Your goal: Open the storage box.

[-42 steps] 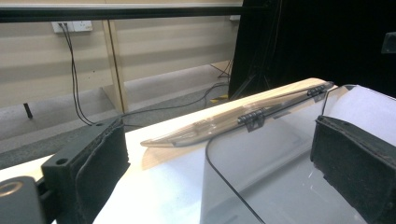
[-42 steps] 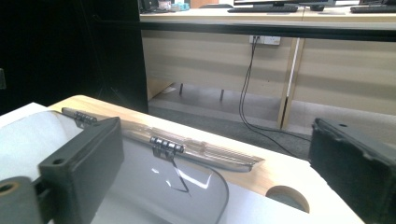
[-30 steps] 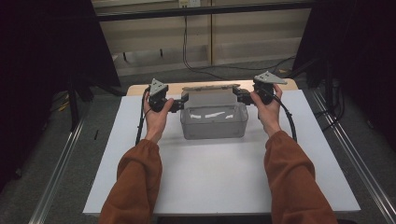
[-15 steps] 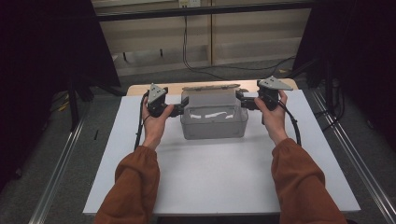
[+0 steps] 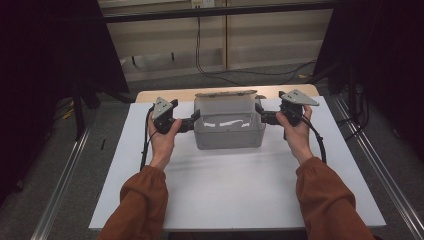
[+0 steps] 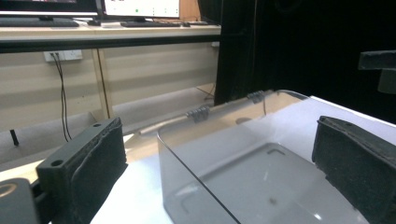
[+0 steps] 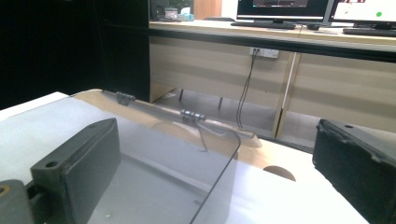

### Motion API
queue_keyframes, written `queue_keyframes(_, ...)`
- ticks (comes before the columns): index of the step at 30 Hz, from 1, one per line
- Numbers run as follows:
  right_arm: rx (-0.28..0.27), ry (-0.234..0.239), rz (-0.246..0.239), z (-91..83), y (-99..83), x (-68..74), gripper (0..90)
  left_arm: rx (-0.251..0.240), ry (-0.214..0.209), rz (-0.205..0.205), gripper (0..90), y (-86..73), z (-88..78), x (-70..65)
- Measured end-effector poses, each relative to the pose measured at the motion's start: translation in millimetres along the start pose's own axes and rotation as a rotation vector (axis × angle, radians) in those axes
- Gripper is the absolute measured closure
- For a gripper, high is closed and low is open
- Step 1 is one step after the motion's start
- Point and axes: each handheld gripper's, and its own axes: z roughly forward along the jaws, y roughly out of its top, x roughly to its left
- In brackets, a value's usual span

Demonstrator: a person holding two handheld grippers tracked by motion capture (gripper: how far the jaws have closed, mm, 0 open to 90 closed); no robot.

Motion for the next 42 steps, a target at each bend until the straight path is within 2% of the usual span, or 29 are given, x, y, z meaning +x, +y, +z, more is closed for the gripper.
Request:
queue_keyframes(3,-0.003,0.017,0.013,-4.1,-3.8,3.5,0.0,-0.006,0.010,0.005,3.1,-0.7,-7.9,-3.9)
queue_keyframes(4,0.006,0.021,0.016,-5.0,-5.5,4.9,0.0,-0.006,0.010,0.026,3.5,-0.9,-10.7,-5.2)
queue_keyframes(7,0.008,0.018,0.011,-9.9,-9.5,10.0,0.0,-0.003,0.007,0.039,3.5,-2.7,-15.8,-8.6)
queue_keyframes(10,0.006,0.012,-0.001,-16.6,-11.6,13.7,0.0,-0.012,-0.004,0.035,2.3,-7.4,-21.2,-10.2)
queue_keyframes(13,0.003,0.000,0.004,-24.1,-13.7,16.1,0.0,-0.007,0.006,0.029,2.3,-10.7,-26.8,-11.2)
queue_keyframes(18,-0.003,-0.026,-0.016,-36.6,-18.0,19.4,0.0,-0.014,0.008,0.031,2.3,-14.7,-38.3,-14.5)
queue_keyframes(24,0.001,-0.050,-0.026,-51.5,-24.3,21.8,0.1,-0.002,0.018,-0.001,2.3,-23.9,-51.6,-18.4)
queue_keyframes(29,0.003,-0.070,-0.026,-64.2,-28.5,21.4,0.5,-0.011,0.050,0.010,2.3,-28.1,-64.6,-16.0)
queue_keyframes(31,0.006,-0.075,-0.024,-69.1,-30.4,22.4,0.6,-0.019,0.054,0.002,2.3,-29.6,-69.3,-17.0)
queue_keyframes(34,-0.011,-0.092,-0.036,-76.6,-32.4,24.0,0.6,-0.004,0.055,0.010,2.3,-32.5,-77.0,-19.7)
queue_keyframes(36,-0.022,-0.102,-0.032,-82.6,-33.3,25.1,0.0,-0.015,0.064,0.019,2.3,-35.6,-83.0,-22.4)
queue_keyframes(41,-0.032,-0.104,-0.042,-95.0,-37.8,28.7,0.2,-0.025,0.064,0.002,2.3,-40.5,-92.3,-26.6)
queue_keyframes(42,-0.033,-0.104,-0.041,-96.7,-38.7,28.8,0.2,-0.020,0.061,0.009,2.3,-41.0,-94.8,-26.8)
